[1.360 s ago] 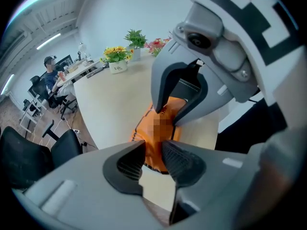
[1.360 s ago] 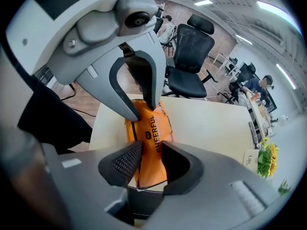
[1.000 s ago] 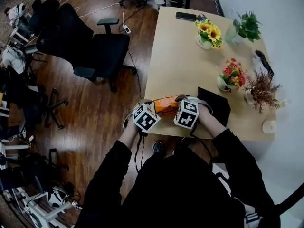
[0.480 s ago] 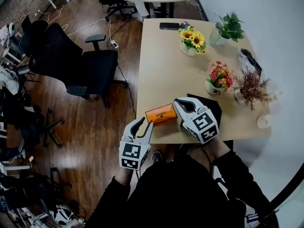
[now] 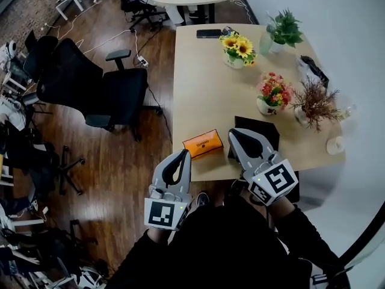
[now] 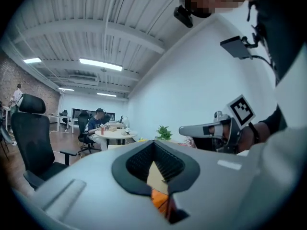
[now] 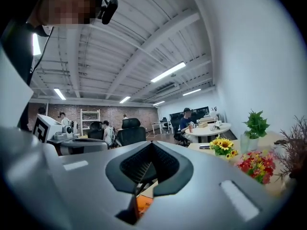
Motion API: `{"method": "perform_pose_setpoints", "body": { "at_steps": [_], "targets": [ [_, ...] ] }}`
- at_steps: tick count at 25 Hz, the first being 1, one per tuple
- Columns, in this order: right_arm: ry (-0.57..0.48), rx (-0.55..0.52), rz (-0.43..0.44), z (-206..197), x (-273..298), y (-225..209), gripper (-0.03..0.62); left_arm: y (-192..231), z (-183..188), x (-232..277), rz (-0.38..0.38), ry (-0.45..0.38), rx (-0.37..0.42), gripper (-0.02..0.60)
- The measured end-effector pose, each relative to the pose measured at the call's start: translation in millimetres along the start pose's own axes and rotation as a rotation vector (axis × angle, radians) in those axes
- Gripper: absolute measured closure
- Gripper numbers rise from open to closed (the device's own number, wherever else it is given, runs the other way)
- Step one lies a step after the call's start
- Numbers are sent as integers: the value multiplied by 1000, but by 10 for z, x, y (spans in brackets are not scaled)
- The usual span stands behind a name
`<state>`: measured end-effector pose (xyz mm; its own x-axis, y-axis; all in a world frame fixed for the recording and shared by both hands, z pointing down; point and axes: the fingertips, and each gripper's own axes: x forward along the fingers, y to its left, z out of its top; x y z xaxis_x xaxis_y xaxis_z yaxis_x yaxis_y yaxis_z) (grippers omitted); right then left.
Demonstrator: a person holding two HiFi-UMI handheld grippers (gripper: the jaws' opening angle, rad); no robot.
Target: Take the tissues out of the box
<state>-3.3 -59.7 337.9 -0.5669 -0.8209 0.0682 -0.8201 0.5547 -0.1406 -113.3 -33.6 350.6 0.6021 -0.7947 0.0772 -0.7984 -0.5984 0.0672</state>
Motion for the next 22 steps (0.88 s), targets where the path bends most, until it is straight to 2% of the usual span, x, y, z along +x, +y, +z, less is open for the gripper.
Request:
{"method": "perform_pose_setpoints", "body": {
  "at_steps": [2, 6, 10, 19, 22],
  "targets": [
    [-14, -14, 1, 13, -24, 94, 594, -29, -50, -25, -17, 28, -16, 601],
    [-8, -35, 15, -63, -86, 243, 594, -165, -104, -75, -60, 5, -31, 601],
    [-11, -43, -13, -81, -180, 272, 594, -223, -180, -89, -82, 36, -47, 601],
    [-5, -82, -18, -89, -187, 368, 594, -253, -205, -129, -104, 46, -40, 601],
    [6, -90, -16, -106, -201, 386, 594, -267, -255, -153, -103, 88, -43, 601]
  ]
}}
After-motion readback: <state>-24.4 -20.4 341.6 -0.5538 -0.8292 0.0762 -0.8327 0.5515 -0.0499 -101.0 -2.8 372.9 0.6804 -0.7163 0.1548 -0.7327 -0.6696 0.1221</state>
